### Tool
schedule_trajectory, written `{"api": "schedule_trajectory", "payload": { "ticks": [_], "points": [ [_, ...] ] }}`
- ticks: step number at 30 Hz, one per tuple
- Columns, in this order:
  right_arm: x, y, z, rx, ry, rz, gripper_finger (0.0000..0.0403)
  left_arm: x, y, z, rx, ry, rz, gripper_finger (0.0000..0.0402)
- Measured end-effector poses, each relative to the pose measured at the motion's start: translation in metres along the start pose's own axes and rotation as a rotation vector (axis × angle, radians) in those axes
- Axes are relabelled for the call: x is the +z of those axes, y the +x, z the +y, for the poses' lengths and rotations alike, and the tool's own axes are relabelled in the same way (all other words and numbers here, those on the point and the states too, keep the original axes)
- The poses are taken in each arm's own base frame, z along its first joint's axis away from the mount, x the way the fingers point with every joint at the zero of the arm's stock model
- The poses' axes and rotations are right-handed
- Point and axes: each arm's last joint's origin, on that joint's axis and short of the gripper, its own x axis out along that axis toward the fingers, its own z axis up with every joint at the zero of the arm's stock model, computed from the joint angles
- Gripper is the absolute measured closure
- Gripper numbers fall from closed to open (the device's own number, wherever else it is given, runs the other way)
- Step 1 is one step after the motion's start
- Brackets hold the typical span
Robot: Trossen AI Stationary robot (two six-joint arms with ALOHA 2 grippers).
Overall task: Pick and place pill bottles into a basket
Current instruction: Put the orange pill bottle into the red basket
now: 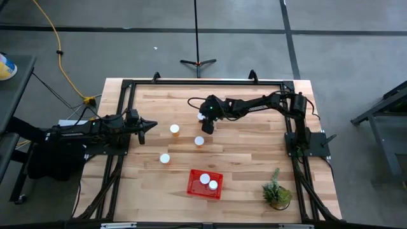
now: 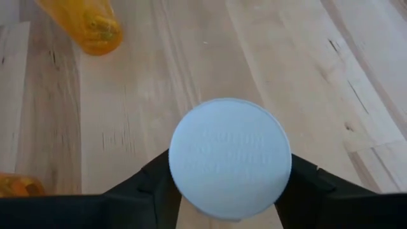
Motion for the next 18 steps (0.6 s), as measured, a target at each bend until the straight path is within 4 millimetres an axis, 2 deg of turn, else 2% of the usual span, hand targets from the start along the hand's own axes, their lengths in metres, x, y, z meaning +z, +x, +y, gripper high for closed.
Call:
{"api": "schedule_trajectory", "payload": {
  "ticks": [5,12,18],
  "points": [
    [0.0001,-0.0001,0.0001,0.000,0.003,0.000,0.0228,-0.0009,0.0000,0.0004,0.004,-0.001,0.009,0.0371],
    [0.0001,-0.0001,0.0000,0.000,0.003,-0.001,0.0213,-0.0011,0.0000,0.0005,0.005,-0.001,0.011,0.0378],
    [0.0013,-0.0012,0.0002,0.003,0.003,-0.007,0.0220,-0.0011,0.0000,0.0005,0.005,-0.001,0.011,0.0370]
  ]
}}
